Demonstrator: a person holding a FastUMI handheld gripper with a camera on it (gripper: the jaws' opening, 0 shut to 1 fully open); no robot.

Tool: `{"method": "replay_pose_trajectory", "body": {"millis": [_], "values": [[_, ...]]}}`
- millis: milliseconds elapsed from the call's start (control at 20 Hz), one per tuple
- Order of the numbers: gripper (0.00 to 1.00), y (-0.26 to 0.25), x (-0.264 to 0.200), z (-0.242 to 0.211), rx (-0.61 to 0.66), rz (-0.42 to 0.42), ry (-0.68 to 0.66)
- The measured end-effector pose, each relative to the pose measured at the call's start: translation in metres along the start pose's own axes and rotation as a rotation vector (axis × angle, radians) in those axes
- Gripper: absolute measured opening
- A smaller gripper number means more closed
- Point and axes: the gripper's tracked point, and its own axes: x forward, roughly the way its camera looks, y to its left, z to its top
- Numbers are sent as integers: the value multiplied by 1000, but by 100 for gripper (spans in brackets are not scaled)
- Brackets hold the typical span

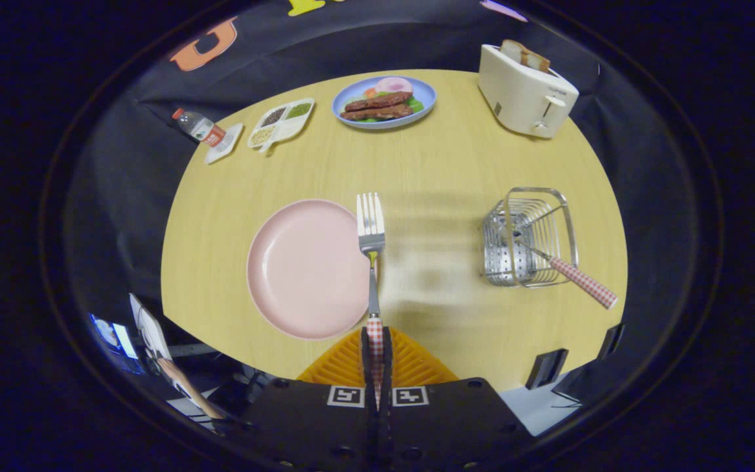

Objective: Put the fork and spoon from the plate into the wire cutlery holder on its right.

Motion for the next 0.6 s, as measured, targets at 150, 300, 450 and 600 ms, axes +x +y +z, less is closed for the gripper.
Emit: {"method": "replay_pose_trajectory", "body": {"millis": [150,300,450,600], "values": [[1,-33,-15,-4,38,5,13],[1,-62,-27,-5,50,-1,13],[1,-82,-38,-5,68,10,19],[1,-100,-47,-8,81,5,47]]}}
